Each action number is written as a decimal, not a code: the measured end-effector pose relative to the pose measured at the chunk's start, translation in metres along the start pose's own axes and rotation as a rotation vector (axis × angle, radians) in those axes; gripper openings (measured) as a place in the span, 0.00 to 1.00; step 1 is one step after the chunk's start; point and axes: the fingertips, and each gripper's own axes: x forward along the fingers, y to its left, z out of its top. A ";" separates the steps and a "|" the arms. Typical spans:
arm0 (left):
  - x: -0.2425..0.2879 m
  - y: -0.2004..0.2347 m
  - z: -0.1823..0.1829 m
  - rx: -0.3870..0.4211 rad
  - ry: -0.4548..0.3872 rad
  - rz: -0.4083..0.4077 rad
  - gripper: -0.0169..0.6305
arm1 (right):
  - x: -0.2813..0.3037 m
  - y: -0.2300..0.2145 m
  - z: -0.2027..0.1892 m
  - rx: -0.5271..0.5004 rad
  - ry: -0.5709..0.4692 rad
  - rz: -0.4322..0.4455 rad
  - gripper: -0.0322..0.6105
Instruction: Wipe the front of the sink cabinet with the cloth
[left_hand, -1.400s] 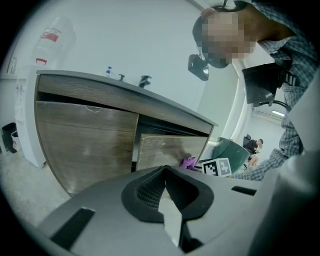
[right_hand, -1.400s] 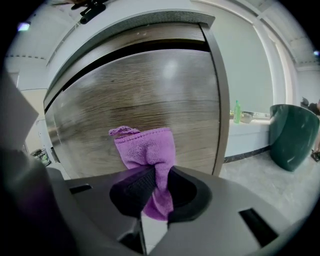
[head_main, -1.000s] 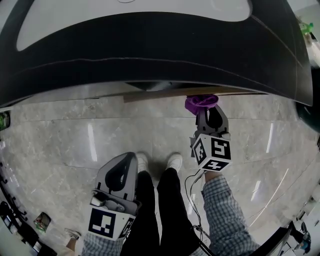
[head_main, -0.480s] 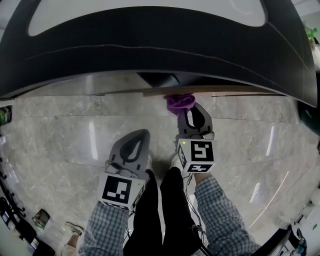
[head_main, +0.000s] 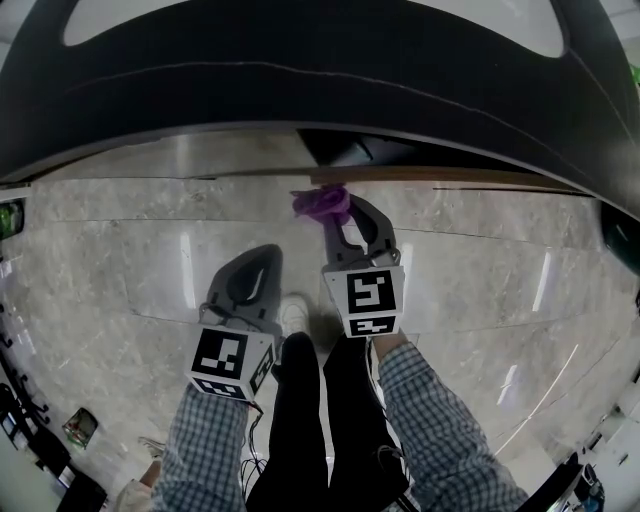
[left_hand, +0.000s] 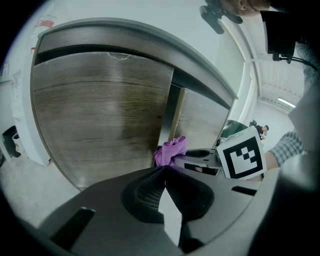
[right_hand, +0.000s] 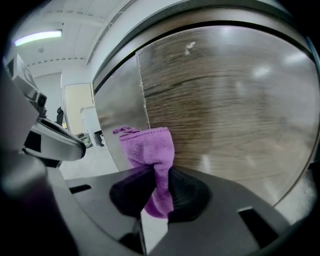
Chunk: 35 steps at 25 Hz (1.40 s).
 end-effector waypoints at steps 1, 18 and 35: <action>0.001 0.001 0.001 0.000 -0.001 0.002 0.04 | 0.002 0.000 -0.002 -0.004 0.003 0.000 0.17; 0.014 -0.011 -0.010 0.048 0.038 -0.031 0.04 | 0.012 -0.057 -0.061 0.023 0.098 -0.099 0.17; 0.060 -0.067 -0.005 0.090 0.061 -0.086 0.04 | -0.027 -0.186 -0.101 0.044 0.137 -0.252 0.17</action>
